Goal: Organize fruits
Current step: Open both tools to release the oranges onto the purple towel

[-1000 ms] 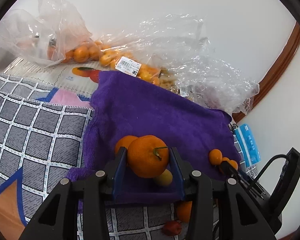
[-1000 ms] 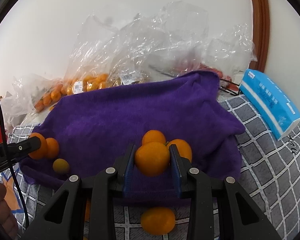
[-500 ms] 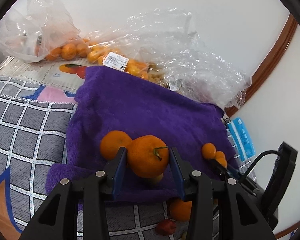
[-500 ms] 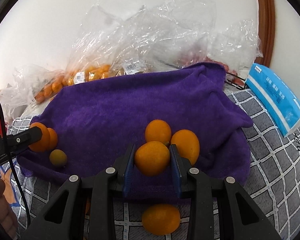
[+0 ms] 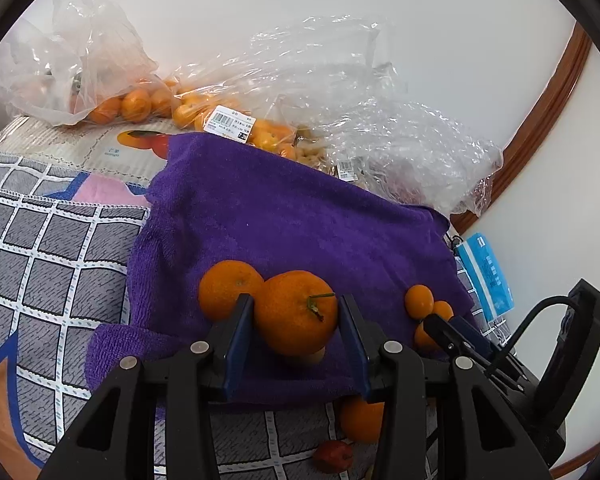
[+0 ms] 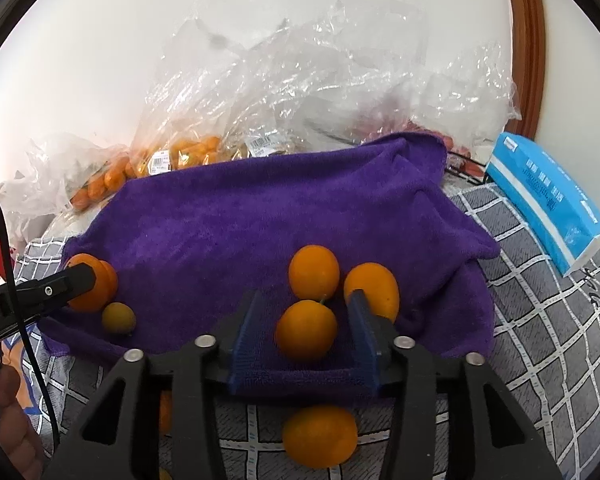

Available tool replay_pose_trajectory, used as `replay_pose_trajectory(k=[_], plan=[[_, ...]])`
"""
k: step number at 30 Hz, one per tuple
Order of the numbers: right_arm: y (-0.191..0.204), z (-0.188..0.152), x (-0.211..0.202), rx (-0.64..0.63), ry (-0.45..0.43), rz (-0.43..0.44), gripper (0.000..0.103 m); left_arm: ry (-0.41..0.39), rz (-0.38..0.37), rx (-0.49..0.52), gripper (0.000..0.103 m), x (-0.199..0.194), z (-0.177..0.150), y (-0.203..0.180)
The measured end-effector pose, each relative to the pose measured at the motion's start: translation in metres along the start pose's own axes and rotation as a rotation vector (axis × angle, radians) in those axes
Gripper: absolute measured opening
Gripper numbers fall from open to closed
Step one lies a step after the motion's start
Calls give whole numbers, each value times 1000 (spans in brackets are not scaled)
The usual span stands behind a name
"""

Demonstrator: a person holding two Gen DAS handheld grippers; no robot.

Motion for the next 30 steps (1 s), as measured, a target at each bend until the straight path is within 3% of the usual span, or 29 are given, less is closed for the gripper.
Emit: replay_pose_trajectory(k=[11,15,30], plan=[[-2,2,-4,17,-23,9,54,-64,-45,-3,66,-11,5,-7],[-3,2,-5,18,-28,0,54,-69,-55,-3,68,-15,6,-10],[-12,-3,-38,-29,-68,-113,54,-173,26,40,66,-37,11,-16]])
Point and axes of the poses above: each gripper's, at about its wrist camera, not at the fingertips, and x roughly the way its jaws point, y to its left, z to its top, the point moved 10 cm from there along x, roughly the way its jaws point, and after that the axes turned 5 degrees about y, right-handed, at the moved point
